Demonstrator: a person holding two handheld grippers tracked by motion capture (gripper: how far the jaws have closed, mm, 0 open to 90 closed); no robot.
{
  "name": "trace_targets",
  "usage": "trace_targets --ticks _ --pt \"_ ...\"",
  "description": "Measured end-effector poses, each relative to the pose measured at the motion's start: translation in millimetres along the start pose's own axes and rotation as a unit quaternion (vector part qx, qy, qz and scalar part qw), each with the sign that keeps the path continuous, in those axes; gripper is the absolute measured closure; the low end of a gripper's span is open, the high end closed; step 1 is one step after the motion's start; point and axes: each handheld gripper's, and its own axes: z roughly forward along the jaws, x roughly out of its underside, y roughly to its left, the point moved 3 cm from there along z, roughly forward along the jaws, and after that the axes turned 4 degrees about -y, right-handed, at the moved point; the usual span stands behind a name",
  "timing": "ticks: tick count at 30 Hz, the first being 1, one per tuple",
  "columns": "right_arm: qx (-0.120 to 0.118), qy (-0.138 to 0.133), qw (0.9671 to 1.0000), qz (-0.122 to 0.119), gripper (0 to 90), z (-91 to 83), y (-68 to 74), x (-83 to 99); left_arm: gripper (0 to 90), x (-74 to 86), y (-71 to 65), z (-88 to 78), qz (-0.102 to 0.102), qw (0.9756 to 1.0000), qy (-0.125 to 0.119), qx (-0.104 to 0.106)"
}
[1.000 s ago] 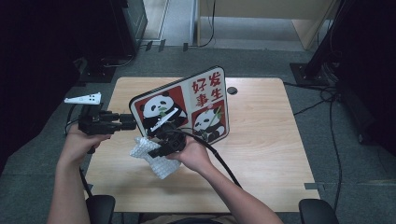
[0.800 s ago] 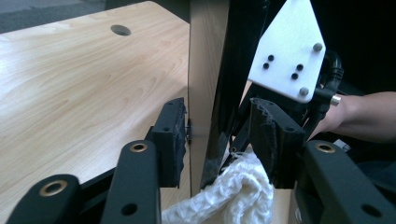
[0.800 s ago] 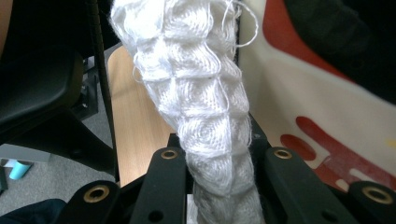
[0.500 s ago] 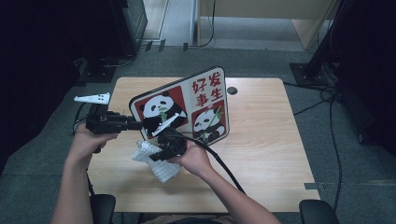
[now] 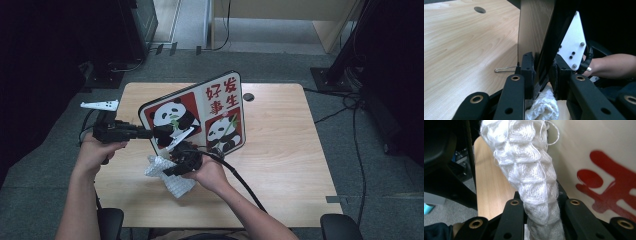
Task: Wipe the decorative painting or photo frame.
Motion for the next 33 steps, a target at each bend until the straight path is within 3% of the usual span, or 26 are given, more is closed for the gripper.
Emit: trace_targets --ticks 20,30,33 --pt "0.012 -0.001 0.9999 -0.011 78.3 11.9 -11.0 31.5 75.3 0.0 0.0 -0.2 -0.003 1.0 0.003 -0.002" --pt "0.021 0.007 0.9997 0.011 78.7 4.5 -18.6 46.0 74.7 0.2 0.9 -0.1 -0.011 0.9999 0.004 0.002" --pt "0.015 -0.015 0.9996 0.018 79.0 -1.0 -17.1 46.3 74.8 0.0 0.9 0.1 -0.009 1.0 0.003 0.001"
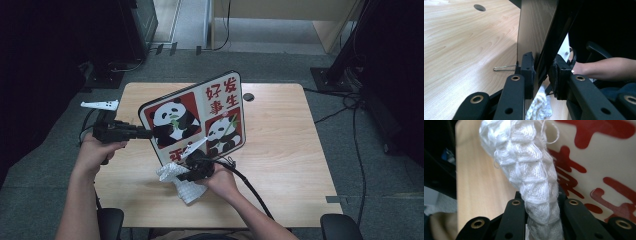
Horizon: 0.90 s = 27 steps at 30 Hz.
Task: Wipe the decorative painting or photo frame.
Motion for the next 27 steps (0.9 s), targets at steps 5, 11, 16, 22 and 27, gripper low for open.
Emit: trace_targets --ticks 5,11,16,22,27 --pt "0.0 0.004 1.0 -0.005 79.1 -10.0 0.9 -5.4 74.7 0.0 -0.3 0.1 0.002 1.0 0.0 -0.002" --pt "-0.017 0.012 0.9995 -0.025 79.0 -26.5 5.8 -19.7 74.8 -0.2 -0.4 0.4 0.002 1.0 -0.001 -0.005" --pt "-0.018 0.009 0.9992 -0.034 79.0 -42.1 7.0 -35.1 74.9 -0.3 -0.4 0.3 0.003 1.0 0.0 -0.006" --pt "-0.009 0.014 0.9989 -0.044 78.8 -63.6 10.5 -56.5 75.0 -0.4 -0.4 0.4 0.004 1.0 -0.002 -0.007" --pt "-0.007 0.002 0.9991 -0.041 78.8 -82.6 11.9 -75.9 75.0 -0.4 -0.3 0.5 0.004 1.0 -0.002 -0.008"
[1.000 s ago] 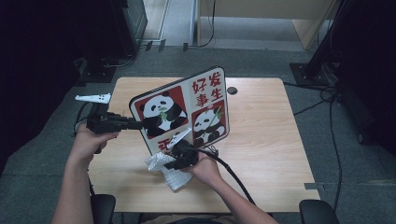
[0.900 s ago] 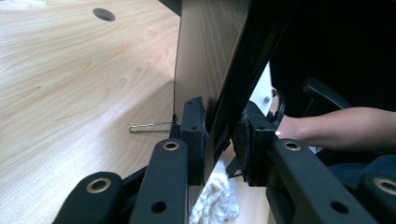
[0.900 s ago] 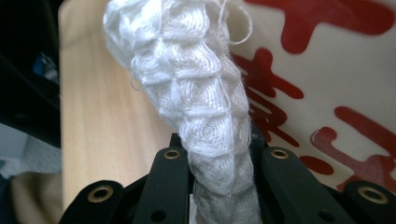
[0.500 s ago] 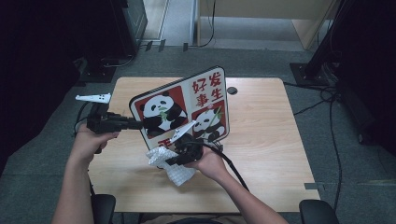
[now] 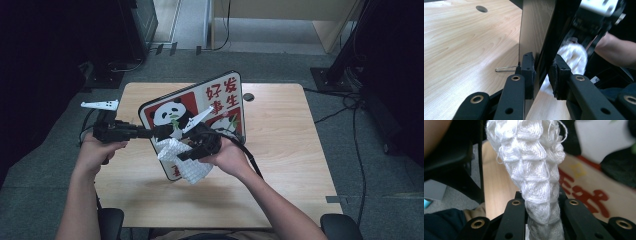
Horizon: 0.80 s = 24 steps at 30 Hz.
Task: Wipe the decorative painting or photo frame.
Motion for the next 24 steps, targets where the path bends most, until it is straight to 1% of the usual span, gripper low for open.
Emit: trace_targets --ticks 2,4,6,7,9,13,16,21,24 --pt "0.006 0.0 1.0 -0.004 78.7 -6.6 0.1 -7.1 75.0 0.0 0.0 0.1 0.0 1.0 -0.001 -0.001" --pt "0.012 -0.002 0.9999 0.0 78.7 -13.6 1.1 -14.2 75.1 0.0 -0.1 -0.1 0.002 1.0 0.0 -0.001" --pt "0.01 -0.008 0.9999 0.002 78.7 -20.6 1.3 -21.5 75.1 0.0 0.0 0.0 0.002 1.0 0.0 -0.001" --pt "0.005 -0.011 0.9999 0.005 78.7 -23.8 1.5 -25.6 75.1 -0.1 -0.1 -0.1 0.003 1.0 0.0 -0.001" --pt "0.007 -0.02 0.9998 0.001 78.6 -30.0 2.2 -34.6 75.1 -0.2 -0.3 -0.1 0.003 1.0 -0.001 -0.001" --pt "0.012 -0.026 0.9996 -0.009 78.4 -40.5 5.2 -53.8 75.2 -0.3 -0.3 0.0 0.004 1.0 -0.002 -0.002" --pt "0.017 -0.029 0.9993 -0.015 78.4 -49.0 7.9 -70.0 75.2 -0.2 -0.2 0.1 0.005 1.0 -0.003 -0.002" --pt "0.024 -0.051 0.9981 -0.024 78.6 -68.1 11.2 -100.9 75.2 -0.2 -0.1 0.2 0.006 1.0 -0.002 -0.002" --pt "0.033 -0.058 0.9973 -0.032 78.5 -76.7 11.9 -120.1 75.3 -0.2 -0.3 0.4 0.006 1.0 -0.003 -0.002"
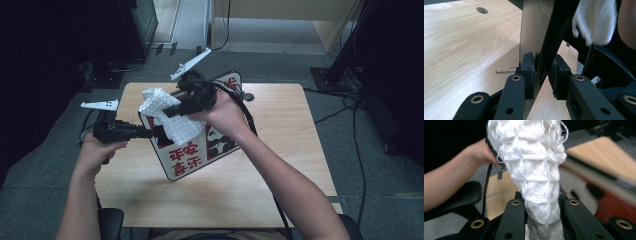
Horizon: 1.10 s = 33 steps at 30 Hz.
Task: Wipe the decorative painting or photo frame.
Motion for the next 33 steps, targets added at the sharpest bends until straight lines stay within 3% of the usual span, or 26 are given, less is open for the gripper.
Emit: trace_targets --ticks 6,12,19,23,33 --pt "0.014 -0.004 0.9999 -0.003 78.4 -2.3 -8.0 -38.0 75.3 -0.4 -0.8 0.6 0.001 1.0 -0.002 -0.002" --pt "0.037 0.0 0.9993 0.007 78.3 17.2 -19.2 -61.3 75.6 -0.7 -0.8 0.8 0.007 1.0 -0.004 -0.004" --pt "0.038 0.016 0.9989 0.021 77.8 51.9 -24.0 -50.4 75.8 -1.5 -1.3 1.8 0.011 0.9999 -0.006 -0.009" --pt "0.039 0.006 0.9988 0.03 78.0 52.7 -26.7 -45.7 75.8 -1.7 -1.7 2.3 0.01 0.9999 -0.007 -0.011" --pt "0.051 -0.019 0.9985 0.011 77.8 53.0 -24.8 -38.6 75.7 -1.2 -1.7 2.5 0.008 0.9999 -0.006 -0.008"
